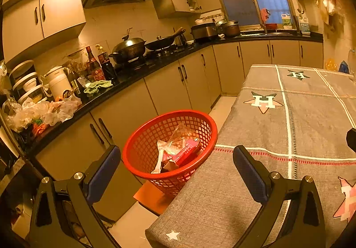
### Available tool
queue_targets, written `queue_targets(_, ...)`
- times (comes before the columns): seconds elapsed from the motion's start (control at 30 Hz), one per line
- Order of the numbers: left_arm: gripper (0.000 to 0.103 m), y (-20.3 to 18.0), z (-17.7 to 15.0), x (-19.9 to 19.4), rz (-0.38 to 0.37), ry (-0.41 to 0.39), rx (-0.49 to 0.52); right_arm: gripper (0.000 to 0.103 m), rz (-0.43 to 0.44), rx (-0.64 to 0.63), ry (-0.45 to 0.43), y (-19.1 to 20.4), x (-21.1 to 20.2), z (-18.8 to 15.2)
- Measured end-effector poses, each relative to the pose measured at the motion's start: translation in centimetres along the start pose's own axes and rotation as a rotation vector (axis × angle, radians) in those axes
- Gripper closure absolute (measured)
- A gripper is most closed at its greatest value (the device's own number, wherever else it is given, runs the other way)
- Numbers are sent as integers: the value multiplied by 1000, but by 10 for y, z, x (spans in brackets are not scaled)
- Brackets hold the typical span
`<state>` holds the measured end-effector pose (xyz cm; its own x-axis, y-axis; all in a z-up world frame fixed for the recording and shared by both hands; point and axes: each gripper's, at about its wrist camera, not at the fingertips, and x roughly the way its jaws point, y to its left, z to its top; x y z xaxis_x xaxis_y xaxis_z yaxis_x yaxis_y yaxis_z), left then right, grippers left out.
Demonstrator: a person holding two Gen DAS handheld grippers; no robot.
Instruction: Collect trash
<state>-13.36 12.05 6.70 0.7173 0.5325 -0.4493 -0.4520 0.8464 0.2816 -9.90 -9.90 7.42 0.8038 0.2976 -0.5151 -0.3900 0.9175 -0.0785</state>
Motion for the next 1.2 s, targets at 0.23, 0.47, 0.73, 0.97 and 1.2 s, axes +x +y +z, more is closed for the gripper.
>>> queue_targets(0.23,2,0,0,0,-1,0,-1,10,0,0,0,0,0,0)
queue_targets(0.47,2,1,0,0,-3,1,0,10,0,-2,2,2,-1,-1)
queue_targets(0.73,2,1,0,0,-3,3,0,10,3,-2,6,3,-1,-2)
queue_targets(0.97,2,1,0,-1,-3,2,0,10,0,-3,11,3,0,-3)
queue_targets(1.2,2,1,0,0,-4,2,-1,10,0,-3,13,2,1,-3)
